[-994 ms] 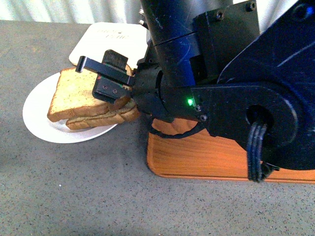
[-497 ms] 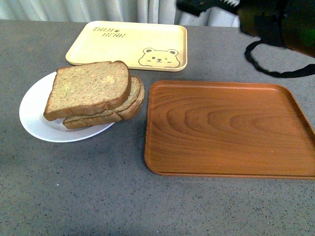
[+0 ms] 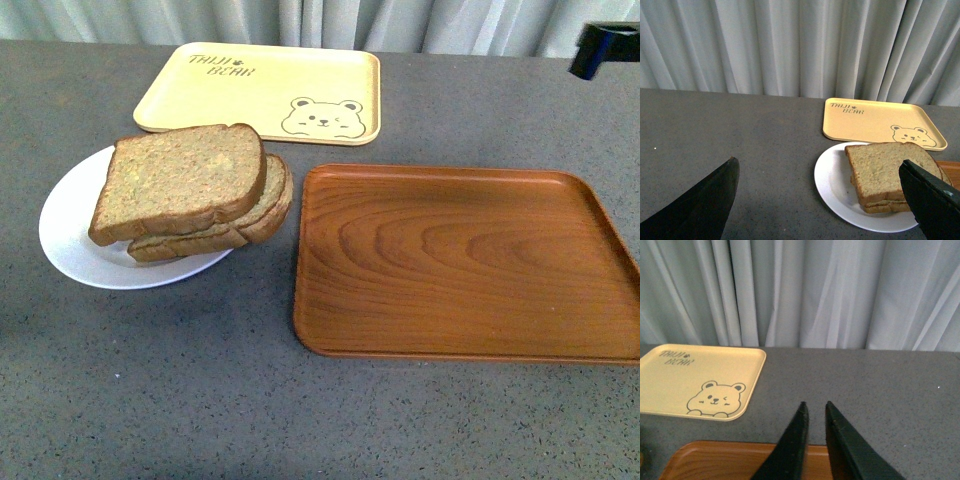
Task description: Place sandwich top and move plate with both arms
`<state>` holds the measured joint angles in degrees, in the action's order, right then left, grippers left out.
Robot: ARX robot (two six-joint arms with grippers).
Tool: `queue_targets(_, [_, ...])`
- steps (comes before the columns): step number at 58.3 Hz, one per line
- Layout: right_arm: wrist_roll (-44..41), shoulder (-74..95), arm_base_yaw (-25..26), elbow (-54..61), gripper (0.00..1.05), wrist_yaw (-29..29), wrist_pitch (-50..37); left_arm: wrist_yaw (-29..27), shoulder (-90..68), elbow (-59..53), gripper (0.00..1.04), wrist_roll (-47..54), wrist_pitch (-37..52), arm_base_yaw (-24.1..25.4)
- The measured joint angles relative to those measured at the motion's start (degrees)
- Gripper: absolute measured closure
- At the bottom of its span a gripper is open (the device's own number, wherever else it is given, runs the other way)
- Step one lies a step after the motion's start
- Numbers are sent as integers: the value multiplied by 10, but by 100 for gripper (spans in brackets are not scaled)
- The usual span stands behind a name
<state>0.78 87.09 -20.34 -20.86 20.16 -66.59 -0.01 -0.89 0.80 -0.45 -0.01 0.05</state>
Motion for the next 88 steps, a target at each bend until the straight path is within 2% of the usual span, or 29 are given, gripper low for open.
queue_targets(37, [-4,-173,89,130,103,-91,51,0,0,0,9,0,0,0])
queue_targets(81, [-4,-393,152,191,103,-154,209,0,0,0,9,0,0,0])
queue_targets(83, [-5,-405,170,194,103,-184,220,0,0,0,9,0,0,0])
queue_targets(88, [-5,-427,196,195,103,-197,239,0,0,0,9,0,0,0])
